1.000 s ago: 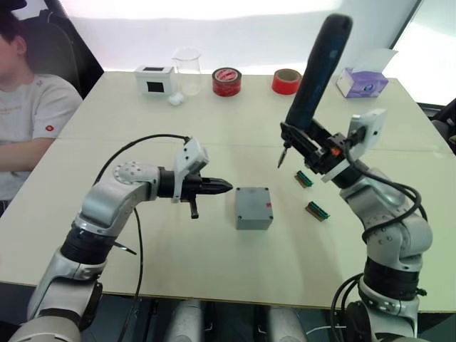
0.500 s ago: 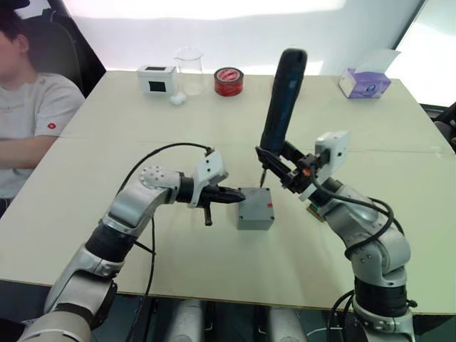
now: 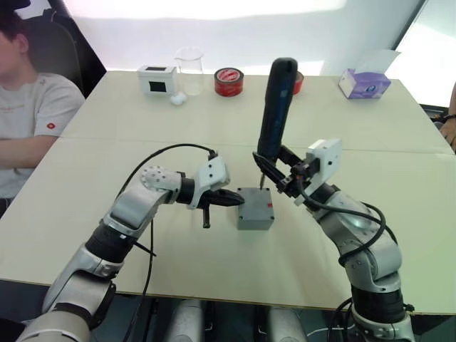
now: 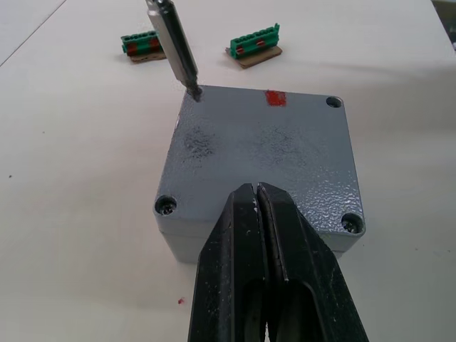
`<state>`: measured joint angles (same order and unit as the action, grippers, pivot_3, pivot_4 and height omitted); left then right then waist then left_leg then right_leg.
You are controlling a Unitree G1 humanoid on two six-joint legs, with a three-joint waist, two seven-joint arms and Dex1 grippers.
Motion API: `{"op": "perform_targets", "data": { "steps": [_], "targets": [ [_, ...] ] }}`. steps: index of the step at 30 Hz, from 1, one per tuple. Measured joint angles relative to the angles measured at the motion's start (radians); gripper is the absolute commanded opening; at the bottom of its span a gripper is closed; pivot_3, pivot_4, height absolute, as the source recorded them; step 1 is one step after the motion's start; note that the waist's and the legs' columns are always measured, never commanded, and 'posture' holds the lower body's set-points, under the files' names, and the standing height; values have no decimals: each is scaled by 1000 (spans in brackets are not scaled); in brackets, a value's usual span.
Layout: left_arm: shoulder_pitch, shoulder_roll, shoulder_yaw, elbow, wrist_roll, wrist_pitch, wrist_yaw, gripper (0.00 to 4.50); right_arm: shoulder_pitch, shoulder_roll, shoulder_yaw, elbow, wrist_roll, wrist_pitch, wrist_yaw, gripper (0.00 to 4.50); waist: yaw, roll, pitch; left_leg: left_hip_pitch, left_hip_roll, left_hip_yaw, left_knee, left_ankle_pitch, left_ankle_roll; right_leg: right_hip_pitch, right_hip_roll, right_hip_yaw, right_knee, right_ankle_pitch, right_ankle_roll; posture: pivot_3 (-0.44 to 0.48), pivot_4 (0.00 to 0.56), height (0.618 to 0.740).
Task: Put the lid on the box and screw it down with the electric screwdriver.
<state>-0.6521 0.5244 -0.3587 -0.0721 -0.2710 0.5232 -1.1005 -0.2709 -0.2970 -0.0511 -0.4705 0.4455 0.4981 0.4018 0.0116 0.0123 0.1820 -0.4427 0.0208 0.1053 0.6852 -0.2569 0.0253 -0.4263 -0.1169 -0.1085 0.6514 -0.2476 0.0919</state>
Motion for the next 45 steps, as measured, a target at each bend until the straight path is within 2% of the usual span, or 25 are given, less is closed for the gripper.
{"op": "perform_targets", "data": {
  "steps": [18,31,35,38,45],
  "targets": [
    [0,6,0,0,3,-4,-15,0,46,2,-2,14,-16,-59,14,1798,0,0,0,0,0,0,0,0,0,0,0,0,0,0,0,0,150,715],
    [2,8,-5,14,10,-5,-21,0,149,7,55,17,-94,-205,23,1798,-1,-11,-11,2,1,-1,0,0,0,3,1,0,0,0,0,0,150,715],
    [11,8,-12,17,20,-8,-21,0,162,4,70,30,-125,-222,22,1798,-1,-16,-21,8,2,-1,-1,-1,1,9,2,0,-2,-1,0,0,150,715],
    [14,8,-19,22,25,-7,-24,0,162,4,71,43,-129,-222,21,1798,-1,-17,-22,20,3,-1,-1,-7,10,19,1,-1,-5,-4,-4,0,150,715],
    [16,6,-18,23,35,-10,-26,0,159,10,77,52,-137,-222,21,1798,-1,-18,-26,20,3,-1,-2,-8,9,21,-1,-1,-5,-4,-4,0,150,715]
  ]
}}
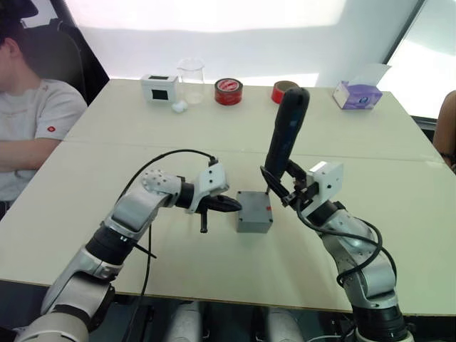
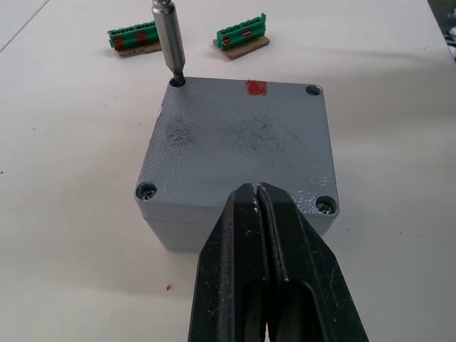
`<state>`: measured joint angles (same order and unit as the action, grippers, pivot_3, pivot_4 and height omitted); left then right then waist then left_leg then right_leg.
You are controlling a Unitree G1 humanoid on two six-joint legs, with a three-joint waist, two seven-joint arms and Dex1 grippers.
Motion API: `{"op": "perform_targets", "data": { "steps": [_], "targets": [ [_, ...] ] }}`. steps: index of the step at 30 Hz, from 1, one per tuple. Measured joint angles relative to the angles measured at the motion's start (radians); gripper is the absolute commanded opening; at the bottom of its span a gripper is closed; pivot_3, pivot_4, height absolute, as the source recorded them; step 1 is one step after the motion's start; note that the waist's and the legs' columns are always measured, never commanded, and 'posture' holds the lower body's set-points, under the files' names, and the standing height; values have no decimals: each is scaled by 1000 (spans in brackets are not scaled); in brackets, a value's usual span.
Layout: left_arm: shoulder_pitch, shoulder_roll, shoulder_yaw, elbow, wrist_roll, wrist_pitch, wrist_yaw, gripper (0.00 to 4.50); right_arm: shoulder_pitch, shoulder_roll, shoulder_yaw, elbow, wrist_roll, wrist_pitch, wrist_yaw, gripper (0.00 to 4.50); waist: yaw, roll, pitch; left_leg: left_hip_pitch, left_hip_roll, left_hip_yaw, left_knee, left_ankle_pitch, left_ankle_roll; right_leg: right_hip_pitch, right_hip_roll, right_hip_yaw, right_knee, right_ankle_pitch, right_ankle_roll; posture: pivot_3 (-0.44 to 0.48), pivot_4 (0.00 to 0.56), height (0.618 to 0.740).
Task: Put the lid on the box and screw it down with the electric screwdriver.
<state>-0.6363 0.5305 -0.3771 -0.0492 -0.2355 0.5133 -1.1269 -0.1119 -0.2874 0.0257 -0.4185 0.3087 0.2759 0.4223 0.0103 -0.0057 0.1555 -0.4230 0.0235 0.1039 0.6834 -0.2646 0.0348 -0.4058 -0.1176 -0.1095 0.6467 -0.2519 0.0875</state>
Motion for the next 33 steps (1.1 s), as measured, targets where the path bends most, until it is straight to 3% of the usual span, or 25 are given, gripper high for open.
{"op": "perform_targets", "data": {
  "steps": [33],
  "targets": [
    [13,-12,0,9,10,-31,-2,0,-7,60,-7,14,45,4,-3,1798,-9,1,-8,0,3,-1,-3,-3,-1,-3,-1,0,-2,-3,-5,0,150,715]
  ]
}}
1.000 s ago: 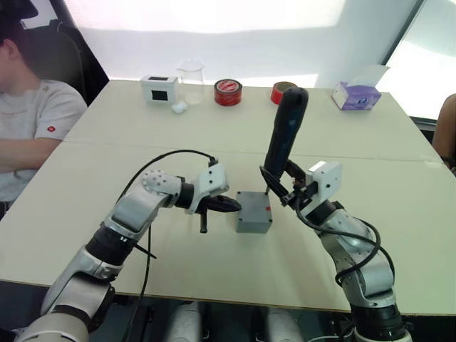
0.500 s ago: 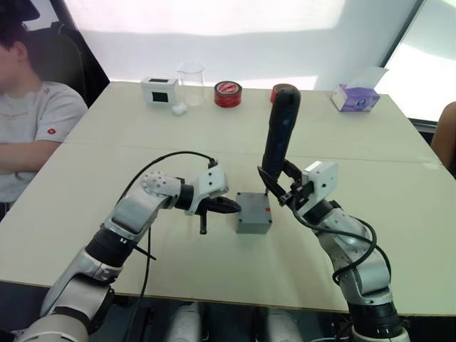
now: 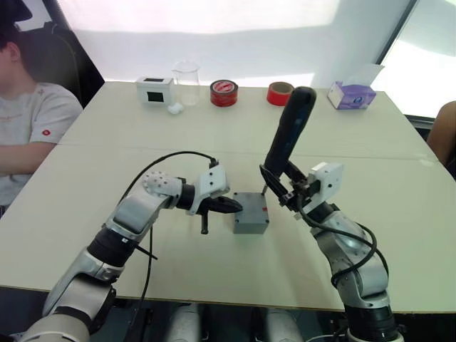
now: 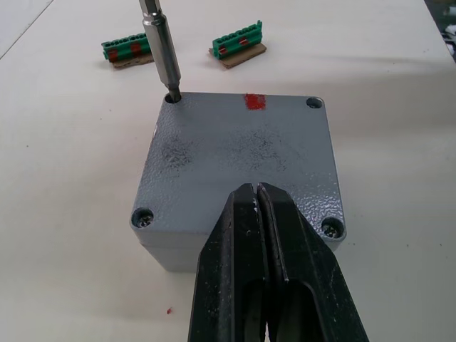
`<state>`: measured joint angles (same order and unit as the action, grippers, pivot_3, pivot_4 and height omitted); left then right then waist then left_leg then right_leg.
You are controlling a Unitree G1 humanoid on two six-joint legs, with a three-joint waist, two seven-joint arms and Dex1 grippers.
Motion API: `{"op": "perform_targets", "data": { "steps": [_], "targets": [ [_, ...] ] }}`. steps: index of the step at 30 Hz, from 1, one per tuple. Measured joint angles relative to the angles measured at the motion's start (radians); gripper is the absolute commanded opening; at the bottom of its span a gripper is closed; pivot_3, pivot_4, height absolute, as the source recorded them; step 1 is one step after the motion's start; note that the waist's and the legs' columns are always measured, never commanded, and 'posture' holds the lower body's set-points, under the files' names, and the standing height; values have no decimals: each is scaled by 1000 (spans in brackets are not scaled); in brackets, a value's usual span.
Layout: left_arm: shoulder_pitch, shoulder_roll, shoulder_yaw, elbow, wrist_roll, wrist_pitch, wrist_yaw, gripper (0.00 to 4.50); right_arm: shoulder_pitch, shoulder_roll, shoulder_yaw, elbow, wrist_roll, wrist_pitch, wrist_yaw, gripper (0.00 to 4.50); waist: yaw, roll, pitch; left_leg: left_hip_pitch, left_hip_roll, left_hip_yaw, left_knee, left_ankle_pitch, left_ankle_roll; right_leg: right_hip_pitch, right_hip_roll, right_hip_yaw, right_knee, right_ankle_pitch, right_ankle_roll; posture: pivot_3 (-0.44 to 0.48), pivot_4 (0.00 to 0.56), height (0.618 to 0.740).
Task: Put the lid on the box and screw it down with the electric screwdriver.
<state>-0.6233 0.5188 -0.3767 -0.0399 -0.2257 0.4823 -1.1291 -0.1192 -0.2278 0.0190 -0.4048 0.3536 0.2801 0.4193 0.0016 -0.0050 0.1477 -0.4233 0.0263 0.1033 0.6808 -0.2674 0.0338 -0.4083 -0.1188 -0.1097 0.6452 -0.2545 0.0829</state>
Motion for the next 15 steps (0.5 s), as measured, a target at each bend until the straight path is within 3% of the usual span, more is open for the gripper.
{"op": "perform_targets", "data": {
  "steps": [15],
  "targets": [
    [1,1,-1,1,9,-6,0,0,-21,6,35,69,-75,-63,-6,1798,1,-1,0,1,1,-1,0,0,-1,-1,0,-1,-3,-1,-1,0,150,715]
  ]
}}
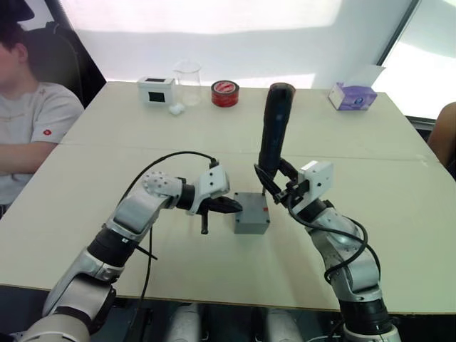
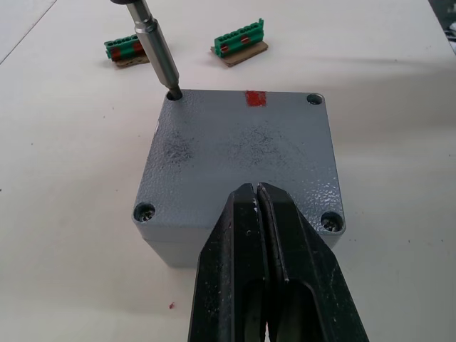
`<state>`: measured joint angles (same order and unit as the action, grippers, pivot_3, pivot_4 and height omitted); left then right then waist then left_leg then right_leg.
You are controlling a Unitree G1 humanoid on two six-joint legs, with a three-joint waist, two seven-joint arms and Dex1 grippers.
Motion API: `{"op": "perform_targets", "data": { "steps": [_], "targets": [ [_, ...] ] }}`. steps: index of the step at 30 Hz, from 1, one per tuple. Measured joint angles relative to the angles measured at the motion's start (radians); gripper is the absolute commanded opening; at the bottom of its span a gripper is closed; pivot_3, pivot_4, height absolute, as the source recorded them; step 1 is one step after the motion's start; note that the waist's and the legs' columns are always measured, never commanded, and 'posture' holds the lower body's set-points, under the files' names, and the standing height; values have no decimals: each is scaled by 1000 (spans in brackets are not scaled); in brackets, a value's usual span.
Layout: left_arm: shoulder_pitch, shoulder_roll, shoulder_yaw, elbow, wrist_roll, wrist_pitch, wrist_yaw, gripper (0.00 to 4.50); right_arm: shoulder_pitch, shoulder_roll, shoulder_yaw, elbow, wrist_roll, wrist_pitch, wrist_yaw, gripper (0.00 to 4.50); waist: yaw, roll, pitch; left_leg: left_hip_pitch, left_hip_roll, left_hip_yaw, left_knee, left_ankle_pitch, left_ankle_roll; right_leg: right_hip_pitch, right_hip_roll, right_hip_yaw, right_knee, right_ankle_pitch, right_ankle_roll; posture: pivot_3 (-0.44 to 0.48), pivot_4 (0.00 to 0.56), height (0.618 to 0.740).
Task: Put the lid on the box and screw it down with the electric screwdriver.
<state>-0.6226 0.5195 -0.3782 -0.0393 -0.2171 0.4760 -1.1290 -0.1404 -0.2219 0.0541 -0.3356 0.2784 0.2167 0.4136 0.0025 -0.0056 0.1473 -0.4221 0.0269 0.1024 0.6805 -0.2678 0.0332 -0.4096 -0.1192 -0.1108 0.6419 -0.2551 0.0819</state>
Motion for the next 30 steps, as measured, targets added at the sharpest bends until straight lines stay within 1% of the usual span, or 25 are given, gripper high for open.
{"op": "perform_targets", "data": {
  "steps": [7,30],
  "targets": [
    [0,1,0,0,7,-1,-3,0,11,5,-1,0,1,-8,0,1798,-1,0,-2,2,1,0,-4,-2,-2,4,0,0,-8,0,-2,0,150,715],
    [2,1,0,0,10,-2,-4,0,16,5,1,0,0,-16,16,1798,-1,-1,-3,7,0,0,-14,-3,-4,5,0,0,-13,0,-2,0,150,715]
  ]
}}
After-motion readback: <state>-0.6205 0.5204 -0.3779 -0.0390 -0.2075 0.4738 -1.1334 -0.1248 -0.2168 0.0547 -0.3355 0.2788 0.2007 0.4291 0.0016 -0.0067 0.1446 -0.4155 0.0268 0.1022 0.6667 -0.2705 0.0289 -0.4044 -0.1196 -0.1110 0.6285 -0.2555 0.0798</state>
